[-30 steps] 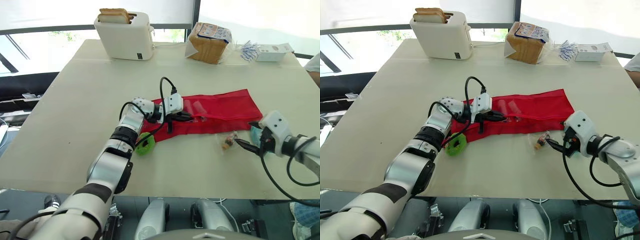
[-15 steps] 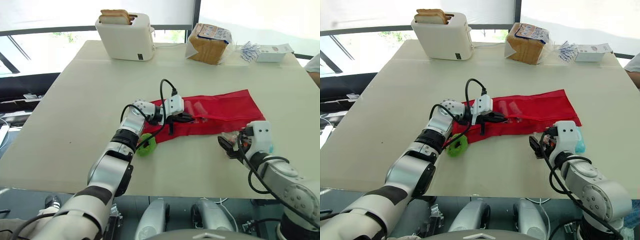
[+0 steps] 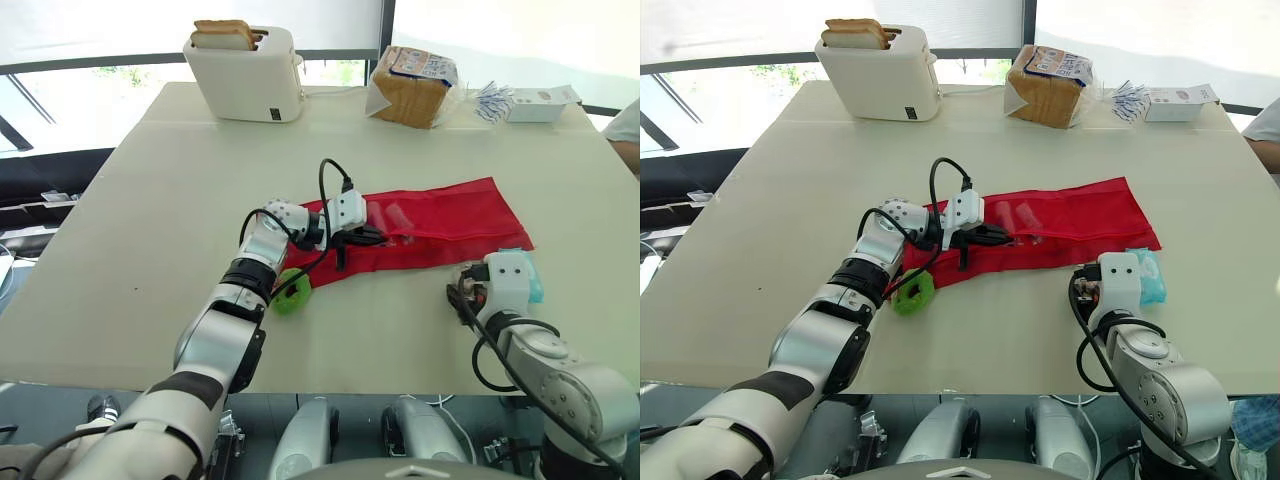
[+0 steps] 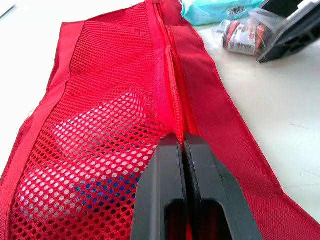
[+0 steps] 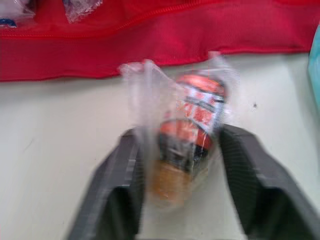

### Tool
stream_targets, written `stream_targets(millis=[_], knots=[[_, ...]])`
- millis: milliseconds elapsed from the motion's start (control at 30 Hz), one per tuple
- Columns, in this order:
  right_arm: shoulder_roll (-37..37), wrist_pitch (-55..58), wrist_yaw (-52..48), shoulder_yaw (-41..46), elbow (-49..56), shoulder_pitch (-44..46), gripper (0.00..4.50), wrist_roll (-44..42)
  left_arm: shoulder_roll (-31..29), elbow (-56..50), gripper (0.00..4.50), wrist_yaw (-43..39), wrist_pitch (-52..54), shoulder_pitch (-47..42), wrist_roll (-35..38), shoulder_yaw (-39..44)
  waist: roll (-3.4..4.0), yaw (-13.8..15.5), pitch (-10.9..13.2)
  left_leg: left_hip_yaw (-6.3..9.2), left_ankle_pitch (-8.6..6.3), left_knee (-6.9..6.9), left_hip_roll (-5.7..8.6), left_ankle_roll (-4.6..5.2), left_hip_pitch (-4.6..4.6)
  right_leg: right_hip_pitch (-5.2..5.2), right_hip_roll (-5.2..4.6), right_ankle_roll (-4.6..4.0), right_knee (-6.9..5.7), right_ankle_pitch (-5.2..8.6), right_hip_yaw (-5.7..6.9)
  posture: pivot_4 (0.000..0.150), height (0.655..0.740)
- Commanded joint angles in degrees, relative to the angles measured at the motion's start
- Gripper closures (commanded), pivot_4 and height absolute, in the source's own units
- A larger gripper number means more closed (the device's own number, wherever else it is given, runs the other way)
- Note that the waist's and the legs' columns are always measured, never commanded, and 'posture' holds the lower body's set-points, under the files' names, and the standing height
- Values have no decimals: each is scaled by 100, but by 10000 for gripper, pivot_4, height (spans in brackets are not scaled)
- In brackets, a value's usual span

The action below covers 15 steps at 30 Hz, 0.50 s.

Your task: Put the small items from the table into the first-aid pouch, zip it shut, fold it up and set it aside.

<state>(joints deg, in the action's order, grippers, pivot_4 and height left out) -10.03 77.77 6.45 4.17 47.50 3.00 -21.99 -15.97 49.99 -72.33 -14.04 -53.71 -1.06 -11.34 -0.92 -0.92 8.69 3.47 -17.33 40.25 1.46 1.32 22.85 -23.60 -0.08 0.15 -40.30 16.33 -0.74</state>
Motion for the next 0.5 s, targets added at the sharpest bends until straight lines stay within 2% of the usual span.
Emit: stream_targets(millis=[33, 233, 333, 500], knots=[[-432, -333, -392, -211, 339, -38, 35528, 20, 9, -144, 45000, -1, -28, -66, 103, 44, 0, 0, 0, 0, 0, 0, 0, 0, 0, 0, 0, 0, 0, 0, 0, 1500, 7400], [-806, -716, -1043, -331, 242, 228, 35533, -134, 36, -214, 45000, -28, 145, -57, 229, 122, 0, -2, 0, 0, -3, 0, 0, 5, 0, 1, 1, 0, 0, 0, 0, 1500, 7400], [-903, -1027, -1176, -605, -492, 625, 35533, 81, 26, -268, 45000, -46, 201, -47, 276, 124, -1, -8, 0, 0, -2, 1, 0, 4, -1, 2, 1, 0, 0, 0, 0, 1500, 7400], [-636, -1546, -1180, -745, -1925, 1368, 35533, 366, 31, -456, 45000, -108, 296, 2, 362, 120, 0, -6, 1, -1, 0, 0, 0, 0, -3, 1, 1, 0, 0, 0, 0, 1500, 7400]])
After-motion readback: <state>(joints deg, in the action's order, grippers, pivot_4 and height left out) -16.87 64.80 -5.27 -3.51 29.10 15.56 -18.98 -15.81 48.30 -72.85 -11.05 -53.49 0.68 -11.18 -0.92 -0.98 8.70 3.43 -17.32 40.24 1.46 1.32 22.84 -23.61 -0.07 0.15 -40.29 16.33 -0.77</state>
